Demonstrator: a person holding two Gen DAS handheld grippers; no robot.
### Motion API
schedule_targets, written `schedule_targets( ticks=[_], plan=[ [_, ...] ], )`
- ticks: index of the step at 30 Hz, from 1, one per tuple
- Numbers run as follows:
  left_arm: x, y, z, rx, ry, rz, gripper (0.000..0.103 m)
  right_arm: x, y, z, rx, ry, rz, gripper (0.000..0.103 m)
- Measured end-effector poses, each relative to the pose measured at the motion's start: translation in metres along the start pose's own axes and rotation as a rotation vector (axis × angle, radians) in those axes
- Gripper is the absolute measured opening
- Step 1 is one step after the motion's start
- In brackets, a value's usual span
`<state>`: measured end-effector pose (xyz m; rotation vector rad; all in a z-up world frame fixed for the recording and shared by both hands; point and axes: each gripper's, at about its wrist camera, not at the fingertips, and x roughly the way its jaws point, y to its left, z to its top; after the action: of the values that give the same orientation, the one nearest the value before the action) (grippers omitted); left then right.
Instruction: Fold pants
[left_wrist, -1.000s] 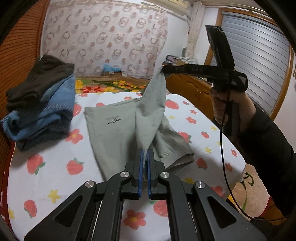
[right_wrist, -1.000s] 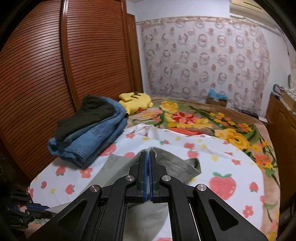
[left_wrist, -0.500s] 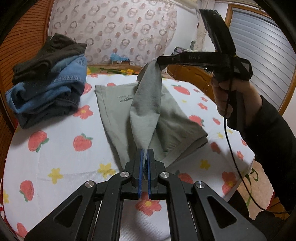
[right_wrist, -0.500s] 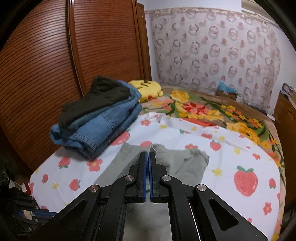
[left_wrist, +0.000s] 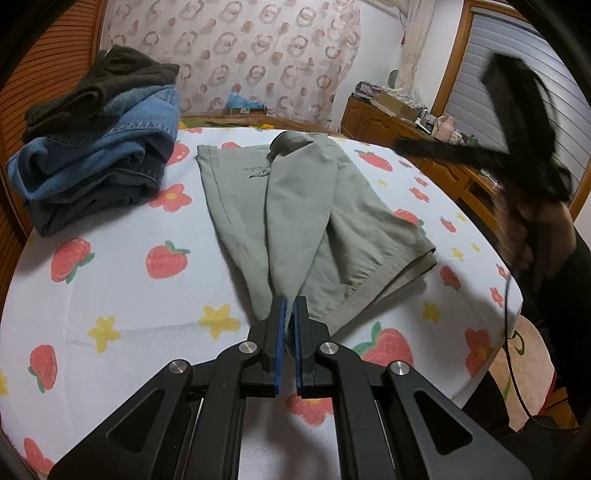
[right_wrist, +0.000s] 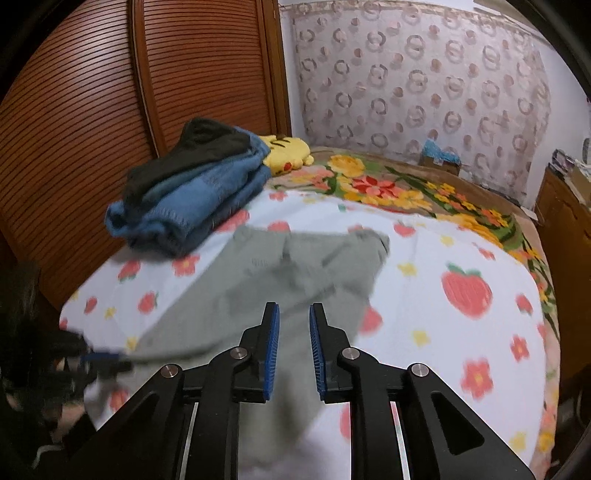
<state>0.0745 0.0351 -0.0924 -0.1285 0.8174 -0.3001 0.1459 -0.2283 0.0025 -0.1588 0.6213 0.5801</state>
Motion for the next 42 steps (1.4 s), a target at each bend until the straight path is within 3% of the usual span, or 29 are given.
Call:
schedule_targets(
  ticks=[6, 9, 12, 25, 29, 42],
  plan=[
    [0.004, 0.002, -0.003, -0.007, 0.009, 0.004, 0.005, -0.023, 0.013, -0.036, -0.026, 0.030, -0.040, 0.018],
    [0.004, 0.002, -0.003, -0.009, 0.009, 0.005, 0.005, -0.027, 0.018, -0.048, -0.012, 0.041, -0.047, 0.031],
    [0.006, 0.001, -0.003, -0.004, 0.013, 0.011, 0.005, -0.028, 0.023, -0.057, -0.002, 0.052, -0.050, 0.031],
    [0.007, 0.002, -0.001, -0.004, 0.014, 0.014, 0.005, -0.014, 0.037, -0.059, -0.012, 0.074, -0.068, 0.031],
    [0.007, 0.002, -0.001, -0.005, 0.014, 0.013, 0.005, -0.012, 0.037, -0.068, -0.012, 0.064, -0.026, 0.005],
    [0.008, 0.002, -0.001, -0.007, 0.013, 0.013, 0.005, -0.042, 0.034, -0.086, 0.001, 0.024, 0.023, 0.001]
  ],
)
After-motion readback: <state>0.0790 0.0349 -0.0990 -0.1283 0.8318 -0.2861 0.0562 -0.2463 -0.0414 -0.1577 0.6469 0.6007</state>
